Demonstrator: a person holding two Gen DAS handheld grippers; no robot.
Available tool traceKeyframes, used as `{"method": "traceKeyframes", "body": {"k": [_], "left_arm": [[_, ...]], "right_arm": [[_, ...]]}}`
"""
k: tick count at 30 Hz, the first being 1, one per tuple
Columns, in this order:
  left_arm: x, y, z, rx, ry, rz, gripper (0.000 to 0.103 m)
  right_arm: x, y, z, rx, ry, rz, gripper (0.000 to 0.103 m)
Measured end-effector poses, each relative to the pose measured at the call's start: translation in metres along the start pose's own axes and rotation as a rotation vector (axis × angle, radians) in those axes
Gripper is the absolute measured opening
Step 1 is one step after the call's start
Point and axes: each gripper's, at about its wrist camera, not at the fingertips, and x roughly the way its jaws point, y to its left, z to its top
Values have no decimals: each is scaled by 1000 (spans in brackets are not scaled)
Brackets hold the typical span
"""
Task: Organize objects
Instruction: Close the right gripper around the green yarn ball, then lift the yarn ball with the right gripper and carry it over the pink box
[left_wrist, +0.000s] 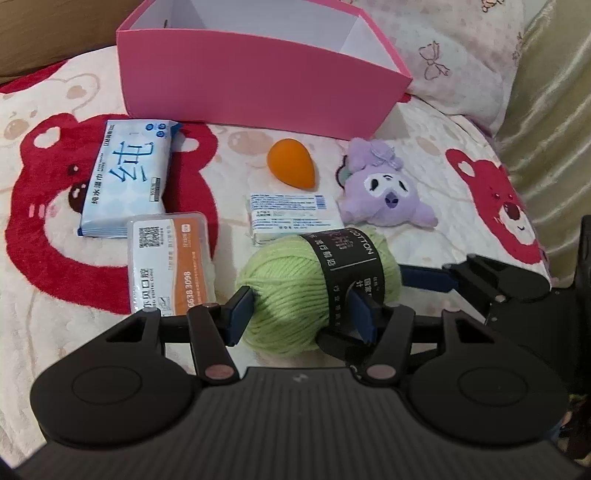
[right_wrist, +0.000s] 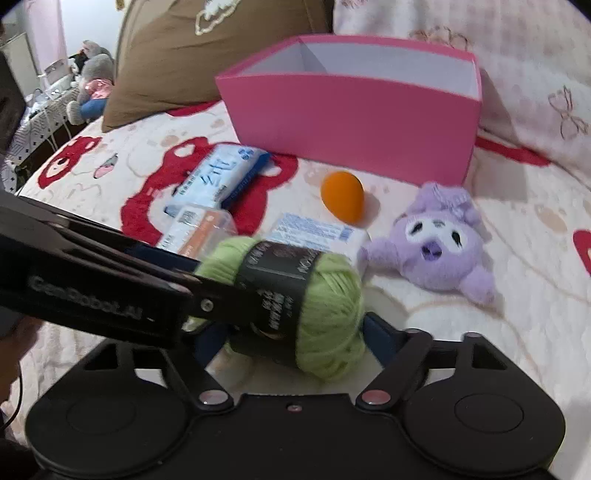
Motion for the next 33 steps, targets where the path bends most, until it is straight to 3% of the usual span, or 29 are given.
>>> {"method": "traceKeyframes", "body": {"k": [5, 9, 12, 16, 22, 27, 33], "left_arm": [[-1, 4, -1, -5, -23, 25, 57], [7, 11, -4, -53, -7, -62, 57], [7, 10, -6, -45, -22, -67, 57], [8, 6, -5, -42, -33, -77, 56], [17, -1, -3, -49, -33, -66, 62], [9, -2, -1, -48, -37, -80, 61], [10, 5, 2, -124, 3, -95, 57]], "right_arm": [[7, -4, -2, 31, 28, 4, 89], [3, -4, -4, 24, 0, 38, 77], [0, -5, -3, 25, -15, 54, 74], [0, -5, -1, 32, -25, 69, 74], [18, 2, -2, -6, -9, 25, 84], [14, -3, -4, 8, -34, 49, 82], [6, 0, -1, -7, -50, 41, 82]]}}
